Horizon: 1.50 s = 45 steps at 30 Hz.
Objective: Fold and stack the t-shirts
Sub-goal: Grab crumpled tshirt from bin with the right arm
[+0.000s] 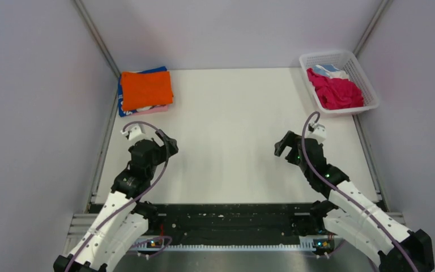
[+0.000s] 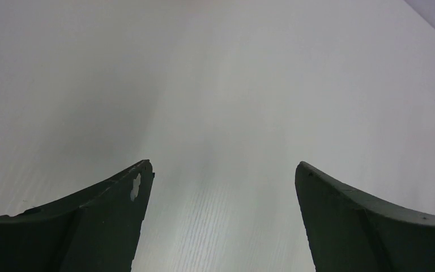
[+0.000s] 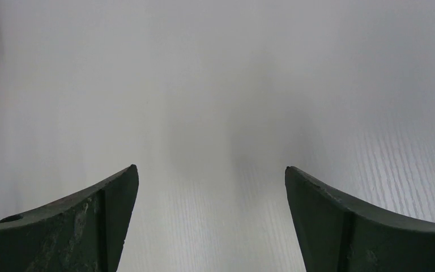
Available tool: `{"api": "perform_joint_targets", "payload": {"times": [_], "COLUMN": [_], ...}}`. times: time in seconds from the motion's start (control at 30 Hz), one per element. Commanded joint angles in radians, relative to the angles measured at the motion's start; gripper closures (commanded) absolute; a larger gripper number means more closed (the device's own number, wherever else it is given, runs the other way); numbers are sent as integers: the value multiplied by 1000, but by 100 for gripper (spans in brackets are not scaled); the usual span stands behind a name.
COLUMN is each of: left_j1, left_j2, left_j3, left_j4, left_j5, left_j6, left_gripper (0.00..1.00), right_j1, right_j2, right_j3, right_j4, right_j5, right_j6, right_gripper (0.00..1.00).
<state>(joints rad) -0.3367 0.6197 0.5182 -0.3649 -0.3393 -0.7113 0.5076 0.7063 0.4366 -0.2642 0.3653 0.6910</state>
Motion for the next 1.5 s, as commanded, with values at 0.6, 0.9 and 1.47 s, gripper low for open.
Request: {"api": "perform_joint_targets", "payload": {"times": [0.6, 0.9, 1.47], "left_j1": [1, 2, 1], "left_j2": [199, 372, 510], "left_j3": [174, 250, 364], "left_j4": [64, 145, 136], "left_j5": [91, 82, 165], "left_j6": [79, 127, 169], "left_gripper": [1, 1, 1], "right_j1": [-481, -682, -698], "right_j2": [686, 1251, 1423], "right_j3": [834, 1314, 1608], "right_j4": [-83, -187, -140], "right_j5": [-83, -222, -295], "right_j6": [-248, -292, -281], "right_gripper": [1, 10, 100]}}
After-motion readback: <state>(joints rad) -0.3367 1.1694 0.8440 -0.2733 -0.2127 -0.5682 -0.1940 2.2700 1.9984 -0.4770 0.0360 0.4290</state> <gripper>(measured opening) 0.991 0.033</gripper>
